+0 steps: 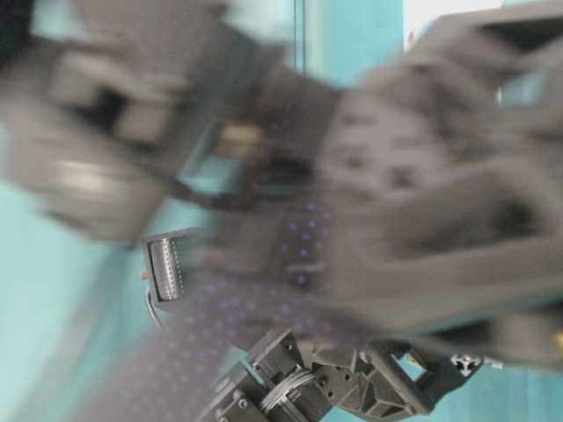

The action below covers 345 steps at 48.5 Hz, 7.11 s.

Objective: Move the wooden board into place and insert the rod into its hole.

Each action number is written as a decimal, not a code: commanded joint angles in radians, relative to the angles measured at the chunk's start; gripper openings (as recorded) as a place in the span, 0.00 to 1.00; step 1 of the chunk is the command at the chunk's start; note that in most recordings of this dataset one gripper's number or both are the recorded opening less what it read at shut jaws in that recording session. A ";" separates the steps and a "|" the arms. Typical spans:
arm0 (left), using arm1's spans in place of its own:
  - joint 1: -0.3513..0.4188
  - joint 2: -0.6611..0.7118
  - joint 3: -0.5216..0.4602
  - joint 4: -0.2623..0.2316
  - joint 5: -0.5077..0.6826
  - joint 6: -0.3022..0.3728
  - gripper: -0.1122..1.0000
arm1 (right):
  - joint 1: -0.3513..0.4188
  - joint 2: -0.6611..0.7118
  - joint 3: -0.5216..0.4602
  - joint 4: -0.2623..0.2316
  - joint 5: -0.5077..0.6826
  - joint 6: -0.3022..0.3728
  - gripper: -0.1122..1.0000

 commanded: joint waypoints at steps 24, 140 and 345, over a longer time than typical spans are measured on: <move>-0.023 -0.037 -0.006 0.000 -0.005 -0.008 0.57 | -0.015 -0.190 0.089 -0.034 -0.186 -0.006 0.19; -0.026 -0.018 -0.014 0.002 -0.006 -0.002 0.47 | -0.505 -0.905 1.201 -0.103 -1.341 -0.229 0.19; -0.034 0.009 -0.017 0.002 -0.011 -0.008 0.30 | -0.434 -0.091 1.192 0.141 -2.029 -0.396 0.19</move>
